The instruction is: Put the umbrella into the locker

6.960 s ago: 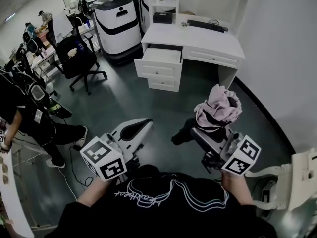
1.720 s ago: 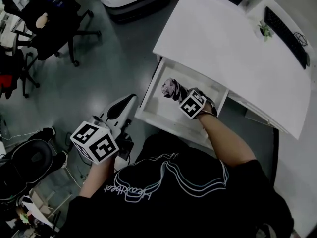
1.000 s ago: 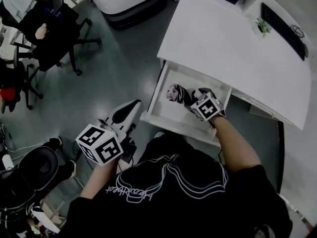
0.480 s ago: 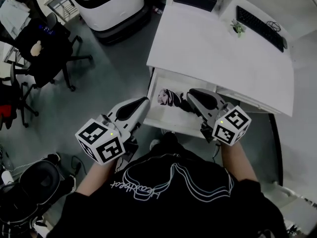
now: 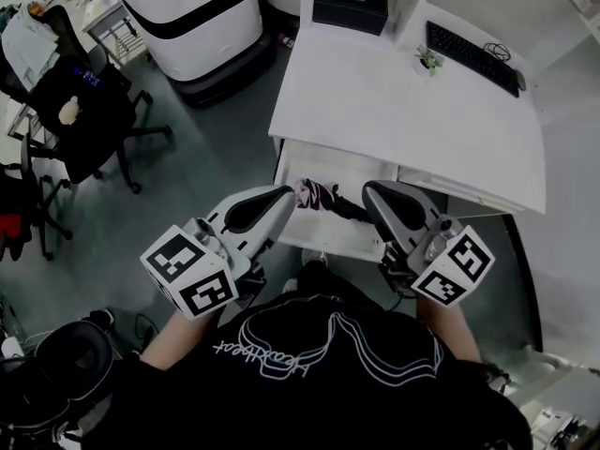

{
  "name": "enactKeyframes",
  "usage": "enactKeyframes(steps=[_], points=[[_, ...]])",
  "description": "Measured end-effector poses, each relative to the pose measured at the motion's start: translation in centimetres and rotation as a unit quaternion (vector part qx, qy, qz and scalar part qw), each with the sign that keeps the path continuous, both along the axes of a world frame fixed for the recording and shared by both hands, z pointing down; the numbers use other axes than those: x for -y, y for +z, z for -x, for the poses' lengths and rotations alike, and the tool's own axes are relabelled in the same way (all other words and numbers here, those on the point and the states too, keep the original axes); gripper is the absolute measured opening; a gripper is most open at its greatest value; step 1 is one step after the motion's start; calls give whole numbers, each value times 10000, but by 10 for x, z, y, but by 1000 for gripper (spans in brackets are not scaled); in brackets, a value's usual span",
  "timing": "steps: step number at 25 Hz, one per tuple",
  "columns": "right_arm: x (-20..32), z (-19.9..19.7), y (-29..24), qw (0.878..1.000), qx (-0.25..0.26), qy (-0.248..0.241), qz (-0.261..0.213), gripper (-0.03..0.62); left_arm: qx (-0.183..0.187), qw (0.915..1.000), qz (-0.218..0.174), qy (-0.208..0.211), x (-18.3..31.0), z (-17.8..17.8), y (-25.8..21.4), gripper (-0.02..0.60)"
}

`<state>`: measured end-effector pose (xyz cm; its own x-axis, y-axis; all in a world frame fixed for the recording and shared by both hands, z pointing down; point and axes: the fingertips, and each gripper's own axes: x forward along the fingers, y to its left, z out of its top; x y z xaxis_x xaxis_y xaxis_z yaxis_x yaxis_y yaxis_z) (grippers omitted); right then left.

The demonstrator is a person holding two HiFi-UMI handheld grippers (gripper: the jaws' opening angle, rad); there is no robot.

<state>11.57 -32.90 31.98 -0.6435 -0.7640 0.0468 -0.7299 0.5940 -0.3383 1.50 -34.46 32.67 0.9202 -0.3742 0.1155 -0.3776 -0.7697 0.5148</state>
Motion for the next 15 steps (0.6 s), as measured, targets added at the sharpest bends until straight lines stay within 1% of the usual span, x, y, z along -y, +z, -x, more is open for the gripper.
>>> enactKeyframes(steps=[6, 15], points=[[-5, 3, -5, 9998, -147, 43, -83, 3, -81, 9998, -132, 137, -1, -6, -11, 6], [-16, 11, -16, 9991, -326, 64, -245, 3, 40, 9995, -278, 164, -12, -2, -10, 6]])
